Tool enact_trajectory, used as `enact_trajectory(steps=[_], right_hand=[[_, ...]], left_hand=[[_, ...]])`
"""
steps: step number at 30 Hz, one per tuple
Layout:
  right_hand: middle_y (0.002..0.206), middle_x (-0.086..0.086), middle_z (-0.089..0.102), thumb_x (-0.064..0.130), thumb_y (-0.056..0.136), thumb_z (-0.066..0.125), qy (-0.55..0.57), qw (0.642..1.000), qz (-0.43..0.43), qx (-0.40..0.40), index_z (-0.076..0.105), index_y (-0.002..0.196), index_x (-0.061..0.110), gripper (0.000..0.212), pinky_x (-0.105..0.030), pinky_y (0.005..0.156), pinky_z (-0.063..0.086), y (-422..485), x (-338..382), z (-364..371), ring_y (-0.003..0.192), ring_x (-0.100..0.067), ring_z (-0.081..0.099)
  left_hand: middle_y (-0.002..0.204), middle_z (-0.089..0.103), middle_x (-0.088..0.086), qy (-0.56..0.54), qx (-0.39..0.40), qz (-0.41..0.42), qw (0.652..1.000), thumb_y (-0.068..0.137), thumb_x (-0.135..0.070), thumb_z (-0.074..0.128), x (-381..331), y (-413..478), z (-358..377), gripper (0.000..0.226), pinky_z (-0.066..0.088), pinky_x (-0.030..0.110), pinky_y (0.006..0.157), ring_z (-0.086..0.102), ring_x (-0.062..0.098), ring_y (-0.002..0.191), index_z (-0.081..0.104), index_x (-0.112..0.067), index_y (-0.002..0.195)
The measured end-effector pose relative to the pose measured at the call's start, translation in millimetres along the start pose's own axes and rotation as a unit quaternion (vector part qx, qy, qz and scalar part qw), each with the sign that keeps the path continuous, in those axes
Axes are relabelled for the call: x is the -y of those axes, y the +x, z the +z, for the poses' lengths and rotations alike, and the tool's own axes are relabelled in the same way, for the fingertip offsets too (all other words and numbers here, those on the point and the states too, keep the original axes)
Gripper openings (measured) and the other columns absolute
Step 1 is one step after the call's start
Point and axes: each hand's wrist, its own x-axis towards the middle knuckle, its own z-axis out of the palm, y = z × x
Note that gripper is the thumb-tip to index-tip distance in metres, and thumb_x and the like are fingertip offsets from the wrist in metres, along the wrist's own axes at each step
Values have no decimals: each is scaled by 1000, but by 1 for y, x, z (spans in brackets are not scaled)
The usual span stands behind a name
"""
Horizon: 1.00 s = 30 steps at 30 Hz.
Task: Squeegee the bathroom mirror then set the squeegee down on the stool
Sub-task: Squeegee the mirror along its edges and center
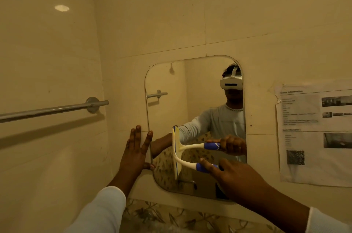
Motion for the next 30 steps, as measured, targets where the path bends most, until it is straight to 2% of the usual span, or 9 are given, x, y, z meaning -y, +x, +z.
enact_trajectory(steps=[2, 7, 11, 15, 21, 26, 30], right_hand=[[65, 2, 63, 38, 32, 110, 14, 1000, 21, 18, 76, 134, 26, 109, -16, 39, 32, -14, -6, -1, 42, -7, 53], [64, 0, 62, 30, 32, 111, 50, 995, 80, 37, 76, 134, 22, 108, -18, 38, 39, -47, -21, -18, 44, -9, 53], [63, 0, 60, 25, 31, 111, 50, 991, 118, 24, 77, 132, 21, 107, -17, 37, 36, -71, -32, -30, 41, -10, 50], [60, 0, 57, 23, 31, 111, 51, 990, 135, 12, 77, 133, 20, 107, -15, 42, 25, -91, -42, -35, 49, -6, 28], [58, 0, 56, 20, 29, 111, 40, 985, 168, 20, 79, 129, 17, 106, -15, 43, 22, -122, -59, -44, 51, -4, 26], [62, -1, 52, 16, 40, 109, 40, 978, 203, 27, 54, 148, 20, 121, -17, 42, 19, -151, -72, -48, 49, -5, 27], [64, -1, 54, 15, 43, 108, 48, 970, 233, 43, 48, 152, 20, 124, -21, 36, 28, -172, -80, -54, 42, -9, 38]], left_hand=[[162, -32, 20, -7, -6, 6, 1000, 55, -70, 85, 0, -1, 0, 153, 12, 58, 123, -28, 43, 149, -30, -36, 150], [159, -40, 19, 2, 3, 5, 1000, 56, -72, 82, -1, -1, -2, 154, 9, 57, 124, -33, 41, 147, -34, -36, 149], [159, -39, 20, 10, 3, 7, 1000, 55, -74, 82, -1, -1, -2, 156, 10, 58, 124, -33, 42, 147, -38, -35, 147], [160, -37, 20, 0, -2, 12, 1000, 53, -72, 83, -2, -3, -3, 157, 12, 59, 124, -31, 42, 149, -36, -36, 148], [159, -39, 20, 5, 4, 8, 1000, 55, -71, 84, -4, -4, -7, 156, 10, 58, 124, -32, 42, 148, -37, -35, 147], [160, -34, 22, 9, -3, 11, 1000, 54, -69, 85, -5, -6, -9, 157, 12, 59, 123, -28, 44, 149, -35, -34, 148], [163, -26, 25, 3, -16, 19, 1000, 51, -67, 88, -6, -7, -9, 155, 15, 62, 122, -21, 46, 151, -21, -30, 154]])
